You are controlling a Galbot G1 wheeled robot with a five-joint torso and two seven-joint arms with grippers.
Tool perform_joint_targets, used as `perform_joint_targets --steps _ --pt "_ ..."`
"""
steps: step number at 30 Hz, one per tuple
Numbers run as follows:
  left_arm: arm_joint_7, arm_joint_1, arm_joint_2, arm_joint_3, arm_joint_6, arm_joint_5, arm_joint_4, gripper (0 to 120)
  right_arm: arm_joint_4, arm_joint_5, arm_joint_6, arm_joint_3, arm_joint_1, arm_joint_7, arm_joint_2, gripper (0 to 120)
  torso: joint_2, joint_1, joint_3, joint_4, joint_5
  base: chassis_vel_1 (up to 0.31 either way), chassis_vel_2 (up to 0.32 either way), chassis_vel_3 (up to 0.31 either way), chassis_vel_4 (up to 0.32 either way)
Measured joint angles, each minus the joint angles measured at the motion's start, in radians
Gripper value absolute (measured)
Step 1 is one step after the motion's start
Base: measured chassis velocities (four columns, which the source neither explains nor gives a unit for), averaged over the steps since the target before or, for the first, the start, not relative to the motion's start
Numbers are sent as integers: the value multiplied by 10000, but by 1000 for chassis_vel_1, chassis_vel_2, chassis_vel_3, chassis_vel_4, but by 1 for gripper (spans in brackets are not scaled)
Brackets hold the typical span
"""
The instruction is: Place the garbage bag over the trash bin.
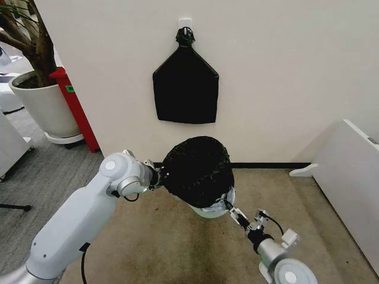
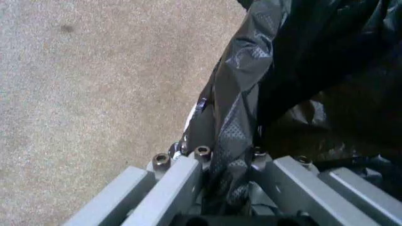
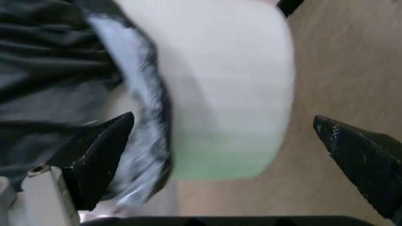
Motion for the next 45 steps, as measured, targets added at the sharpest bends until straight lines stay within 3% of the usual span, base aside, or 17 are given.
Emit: perform_joint_targets --steps 10,17,21,32,45 --pt "31 42 -173 139 107 438 213 0 735 284 -194 549 -789 -382 596 100 0 0 0 2 1 0 0 0 0" --pt "76 88 -376 1191 759 2588 444 0 1577 124 -158 1461 -1191 -404 948 100 0 0 -1 2 2 0 0 0 0" --pt "53 20 -678 1706 866 3279 730 0 1886 111 -20 1651 -1266 -344 1000 100 0 0 0 2 3 0 0 0 0" --pt "203 -63 -1770 3035 723 4871 1806 0 2202 -73 112 1680 -1166 -67 1081 100 0 0 0 0 3 0 0 0 0" --pt "714 225 -2058 3254 762 5630 2397 0 1874 -180 192 1493 -759 195 940 100 0 0 -1 3 2 0 0 0 0"
